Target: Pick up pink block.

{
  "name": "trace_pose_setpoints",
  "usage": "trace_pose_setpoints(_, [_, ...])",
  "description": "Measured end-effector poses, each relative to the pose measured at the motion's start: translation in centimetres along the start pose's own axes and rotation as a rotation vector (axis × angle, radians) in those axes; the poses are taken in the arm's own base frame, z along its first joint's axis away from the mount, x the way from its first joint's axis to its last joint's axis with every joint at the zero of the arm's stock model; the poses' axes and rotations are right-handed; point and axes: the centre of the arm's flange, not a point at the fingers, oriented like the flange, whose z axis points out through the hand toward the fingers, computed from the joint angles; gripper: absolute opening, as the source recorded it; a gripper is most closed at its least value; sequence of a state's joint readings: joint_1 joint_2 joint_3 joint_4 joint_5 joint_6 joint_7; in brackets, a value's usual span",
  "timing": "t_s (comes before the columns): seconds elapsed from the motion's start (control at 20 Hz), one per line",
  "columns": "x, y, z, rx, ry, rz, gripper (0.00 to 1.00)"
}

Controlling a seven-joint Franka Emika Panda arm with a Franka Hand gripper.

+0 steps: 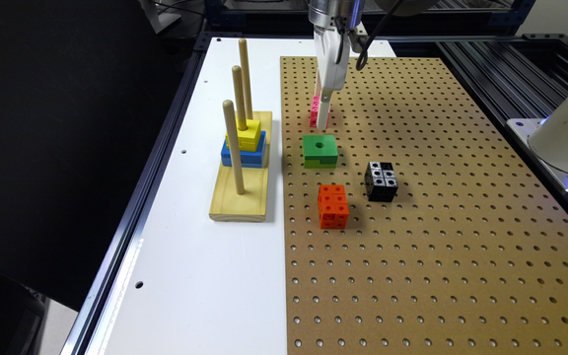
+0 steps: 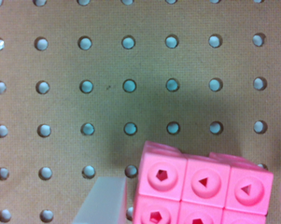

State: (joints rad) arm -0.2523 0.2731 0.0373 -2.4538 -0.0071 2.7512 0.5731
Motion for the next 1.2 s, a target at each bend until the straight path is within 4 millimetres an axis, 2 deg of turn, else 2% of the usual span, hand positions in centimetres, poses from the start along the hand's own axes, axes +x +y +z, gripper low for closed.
trace_pose_setpoints(0.25, [-0.2, 0.1, 1.8, -0.002, -0.006, 0.000, 1.00])
trace_pose_setpoints(0.5, [-0.1, 0.1, 1.7, -0.002, -0.005, 0.001, 1.00])
trace_pose_setpoints(0.55, [-0.1, 0.2, 1.7, -0.001, -0.004, 0.002, 0.00])
trace_pose_setpoints(1.2, [-0.1, 0.2, 1.6, -0.001, -0.005, 0.002, 0.00])
